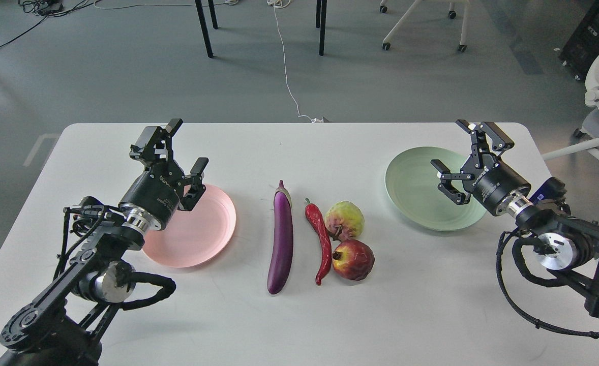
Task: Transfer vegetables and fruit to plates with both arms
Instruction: 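Move the right gripper from the green plate toward the peach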
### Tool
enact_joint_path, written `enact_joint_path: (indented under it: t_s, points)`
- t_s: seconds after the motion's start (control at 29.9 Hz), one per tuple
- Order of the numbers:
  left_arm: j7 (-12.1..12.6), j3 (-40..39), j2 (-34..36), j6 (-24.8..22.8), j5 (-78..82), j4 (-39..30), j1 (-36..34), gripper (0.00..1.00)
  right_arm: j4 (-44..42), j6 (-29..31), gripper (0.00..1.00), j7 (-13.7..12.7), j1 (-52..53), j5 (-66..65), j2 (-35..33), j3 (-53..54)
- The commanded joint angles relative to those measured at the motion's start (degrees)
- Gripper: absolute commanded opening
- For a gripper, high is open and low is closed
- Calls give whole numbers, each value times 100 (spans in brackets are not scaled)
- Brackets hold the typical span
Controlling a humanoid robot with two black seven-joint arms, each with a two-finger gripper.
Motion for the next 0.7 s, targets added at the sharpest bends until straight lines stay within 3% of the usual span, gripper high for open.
enact_joint_path:
  t_s: [0.0,0.1,0.2,0.4,0.53,0.67]
  points:
    - [-12,34,-32,13,60,-60,88,98,41,84,99,1,72,-43,-51,-43]
    - [49,60,-14,22,43,-60,79,98,93,164,99,1,335,-454,-155,-122]
    - [32,8,65,-13,8,-60,70,98,304,173,99,1,1247,-1674,-445,-515]
    - [6,-19,372,-83,-1,-60,-17,98,769,173,99,1,3830,-3880,-499,-3272]
    - [-3,-36,478,-207,-27,-113,-88,98,1165,138,99,1,5002,-5551,-123,-4619]
    - [-3,-28,513,-189,-27,-236,-79,98,1139,59,99,1,5293,-6476,555,-5315]
